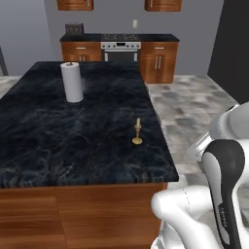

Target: Pick the candle and candle from the dining table and place them in the open cabinet. Close the cabinet after placing the objects.

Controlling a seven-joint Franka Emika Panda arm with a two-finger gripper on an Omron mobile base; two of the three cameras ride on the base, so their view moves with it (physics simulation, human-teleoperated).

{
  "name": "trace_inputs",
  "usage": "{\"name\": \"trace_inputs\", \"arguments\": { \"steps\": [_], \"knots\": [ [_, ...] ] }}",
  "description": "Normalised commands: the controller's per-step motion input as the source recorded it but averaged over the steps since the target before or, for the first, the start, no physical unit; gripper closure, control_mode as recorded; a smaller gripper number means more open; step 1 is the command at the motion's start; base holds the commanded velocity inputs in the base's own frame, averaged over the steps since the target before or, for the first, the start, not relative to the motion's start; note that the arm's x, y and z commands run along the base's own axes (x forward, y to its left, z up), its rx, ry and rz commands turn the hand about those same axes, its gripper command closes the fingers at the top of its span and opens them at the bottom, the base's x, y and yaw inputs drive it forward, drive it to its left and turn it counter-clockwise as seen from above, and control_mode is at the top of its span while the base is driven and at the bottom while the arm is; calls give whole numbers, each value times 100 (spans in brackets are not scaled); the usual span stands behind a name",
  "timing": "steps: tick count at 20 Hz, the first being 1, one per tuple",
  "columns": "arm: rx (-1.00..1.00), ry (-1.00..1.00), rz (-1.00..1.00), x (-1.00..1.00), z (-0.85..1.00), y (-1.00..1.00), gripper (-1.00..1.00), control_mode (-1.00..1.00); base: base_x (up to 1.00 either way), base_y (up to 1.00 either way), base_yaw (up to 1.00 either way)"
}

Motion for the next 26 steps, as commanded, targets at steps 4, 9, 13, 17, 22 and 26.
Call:
{"name": "trace_inputs", "arguments": {
  "steps": [4, 9, 13, 17, 22, 26],
  "knots": [
    [0, 0, 0, 0, 0, 0, -100, 100, 25, -27, 3],
    [0, 0, 0, 0, 0, 0, -100, 100, 12, -23, 3],
    [0, 0, 0, 0, 0, 0, -100, 100, 0, -12, 3],
    [0, -24, 3, 0, 0, -11, -100, -100, 0, -3, 1],
    [0, -38, 13, 0, -3, -42, -100, -100, 0, 0, 0],
    [1, -36, 16, 0, -6, -49, -100, -100, 0, 0, 0]
  ]
}}
